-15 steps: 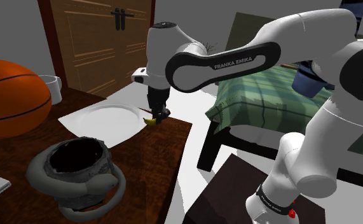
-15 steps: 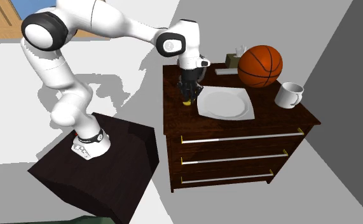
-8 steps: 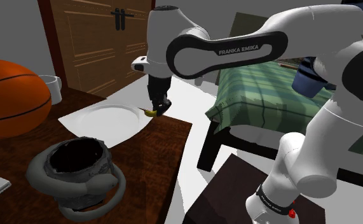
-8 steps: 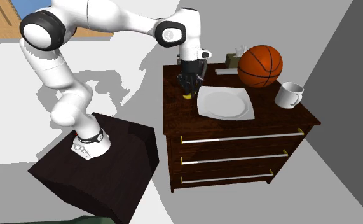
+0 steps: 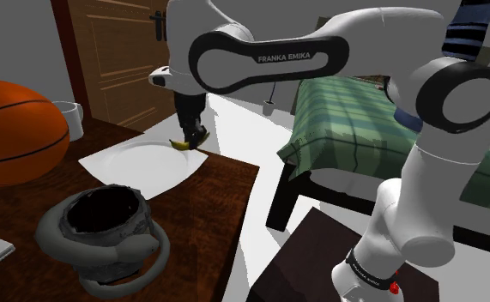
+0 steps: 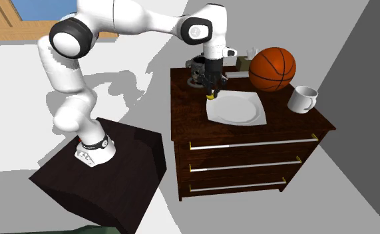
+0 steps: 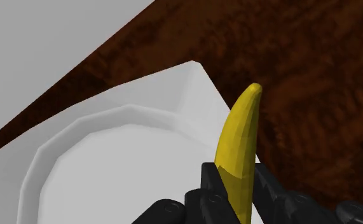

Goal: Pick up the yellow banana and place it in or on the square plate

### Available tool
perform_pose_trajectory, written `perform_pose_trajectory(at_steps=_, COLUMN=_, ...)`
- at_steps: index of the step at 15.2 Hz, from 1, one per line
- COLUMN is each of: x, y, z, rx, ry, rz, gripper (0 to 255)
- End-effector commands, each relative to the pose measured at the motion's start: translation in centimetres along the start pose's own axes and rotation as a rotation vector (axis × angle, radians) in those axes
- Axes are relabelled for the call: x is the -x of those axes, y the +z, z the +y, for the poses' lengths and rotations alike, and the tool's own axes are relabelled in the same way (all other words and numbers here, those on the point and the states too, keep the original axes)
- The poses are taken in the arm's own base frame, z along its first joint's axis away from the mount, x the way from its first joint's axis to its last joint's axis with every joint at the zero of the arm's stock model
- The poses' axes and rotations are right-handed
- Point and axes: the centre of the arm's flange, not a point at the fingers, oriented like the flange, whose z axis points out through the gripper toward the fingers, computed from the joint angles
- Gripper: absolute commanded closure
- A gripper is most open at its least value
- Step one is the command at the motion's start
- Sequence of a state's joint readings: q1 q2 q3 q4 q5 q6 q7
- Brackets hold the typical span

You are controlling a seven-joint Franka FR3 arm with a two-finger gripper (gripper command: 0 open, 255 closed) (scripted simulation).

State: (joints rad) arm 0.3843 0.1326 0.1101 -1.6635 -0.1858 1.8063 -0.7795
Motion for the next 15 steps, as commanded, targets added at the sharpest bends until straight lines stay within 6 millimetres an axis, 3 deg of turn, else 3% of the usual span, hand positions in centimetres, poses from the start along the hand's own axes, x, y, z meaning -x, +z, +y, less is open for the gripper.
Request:
perform_pose_trajectory(at_steps=1, x=-1.9, y=-0.1, z=2.0, rx=0.000, ry=0.001, rz=0.000, gripper=255)
perform_pose_trajectory(at_steps=8, x=-8.8, y=0.1, z=8.4, rx=0.000, ry=0.001, rz=0.000, gripper=255)
perform_pose_trajectory(at_steps=15, x=-9.2, y=3.7, z=8.0, rx=0.000, ry=0.001, rz=0.000, gripper=255)
